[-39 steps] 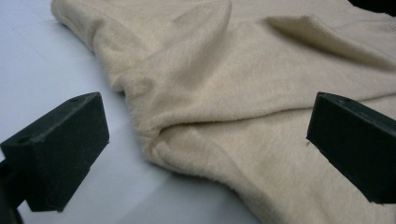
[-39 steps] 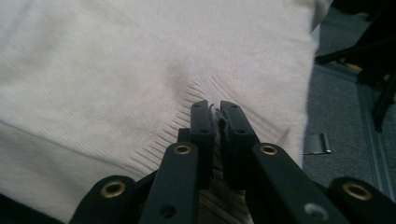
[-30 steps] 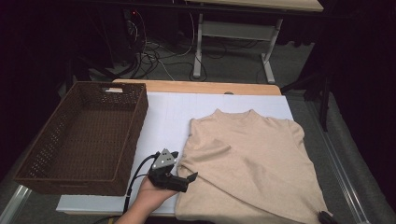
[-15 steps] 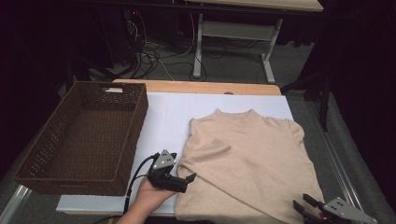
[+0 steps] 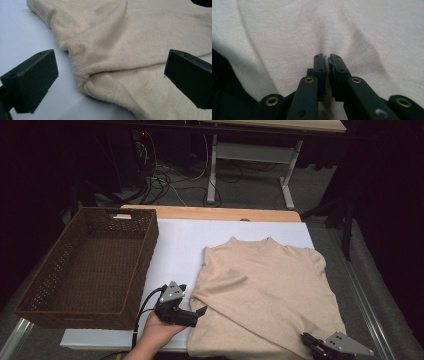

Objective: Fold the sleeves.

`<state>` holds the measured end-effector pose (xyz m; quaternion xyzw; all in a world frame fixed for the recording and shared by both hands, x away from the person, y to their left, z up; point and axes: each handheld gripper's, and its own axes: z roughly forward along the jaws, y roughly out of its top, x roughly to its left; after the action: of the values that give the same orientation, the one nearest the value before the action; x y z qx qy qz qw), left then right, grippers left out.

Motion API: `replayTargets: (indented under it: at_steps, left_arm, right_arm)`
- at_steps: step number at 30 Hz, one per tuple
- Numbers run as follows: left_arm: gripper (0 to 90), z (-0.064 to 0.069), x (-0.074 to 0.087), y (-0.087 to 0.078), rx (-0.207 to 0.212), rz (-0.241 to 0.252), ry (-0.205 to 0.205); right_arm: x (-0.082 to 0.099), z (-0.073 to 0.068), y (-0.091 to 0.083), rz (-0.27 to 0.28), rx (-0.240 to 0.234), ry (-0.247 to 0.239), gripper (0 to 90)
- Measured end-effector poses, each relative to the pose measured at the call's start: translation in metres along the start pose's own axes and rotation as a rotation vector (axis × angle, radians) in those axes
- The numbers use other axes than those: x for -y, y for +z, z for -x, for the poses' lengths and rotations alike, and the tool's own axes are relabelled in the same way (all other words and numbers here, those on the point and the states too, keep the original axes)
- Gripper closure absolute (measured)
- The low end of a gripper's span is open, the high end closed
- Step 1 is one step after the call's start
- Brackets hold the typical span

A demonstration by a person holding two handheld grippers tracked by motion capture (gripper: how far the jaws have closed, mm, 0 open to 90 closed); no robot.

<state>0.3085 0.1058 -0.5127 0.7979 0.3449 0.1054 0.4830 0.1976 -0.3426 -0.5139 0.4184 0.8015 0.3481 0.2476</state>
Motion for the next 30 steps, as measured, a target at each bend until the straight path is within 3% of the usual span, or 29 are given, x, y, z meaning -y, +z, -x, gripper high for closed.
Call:
replayTargets:
  at_steps: [8,13,16,18,20,22,23,25,27,30]
  left_arm:
    - [0.0,0.000,0.000,0.003,-0.003,-0.009,0.000]
    - [0.0,-0.001,0.000,0.001,-0.008,-0.001,-0.005]
    - [0.0,-0.001,-0.001,0.003,-0.007,-0.006,-0.012]
    - [0.0,-0.003,-0.002,0.005,0.004,-0.034,-0.034]
    - [5.0,-0.005,-0.002,0.007,0.014,-0.034,-0.055]
    - [17.0,-0.006,-0.003,0.009,0.005,-0.037,-0.060]
    - [18.6,-0.007,-0.003,0.010,0.004,-0.035,-0.063]
    - [27.4,-0.008,-0.003,0.011,-0.006,-0.032,-0.049]
    - [33.1,-0.009,-0.005,0.013,-0.027,-0.035,-0.052]
    - [39.5,-0.010,-0.006,0.018,-0.040,-0.067,-0.042]
  right_arm:
    - [0.006,-0.011,-0.022,0.045,-0.036,-0.008,85.4]
    - [0.012,-0.012,-0.035,0.058,-0.041,0.019,84.7]
    - [0.013,-0.009,-0.035,0.069,-0.043,0.027,76.6]
    - [0.012,-0.005,-0.036,0.083,-0.029,0.041,71.4]
    - [0.011,0.005,-0.036,0.103,-0.005,0.070,68.8]
    - [0.013,0.016,-0.034,0.099,0.018,0.088,67.0]
    - [0.014,0.022,-0.033,0.092,0.030,0.097,66.5]
    - [0.017,0.032,-0.033,0.086,0.049,0.116,66.2]
    - [0.022,0.040,-0.033,0.079,0.032,0.147,64.9]
    - [0.027,0.042,-0.028,0.043,-0.007,0.140,63.4]
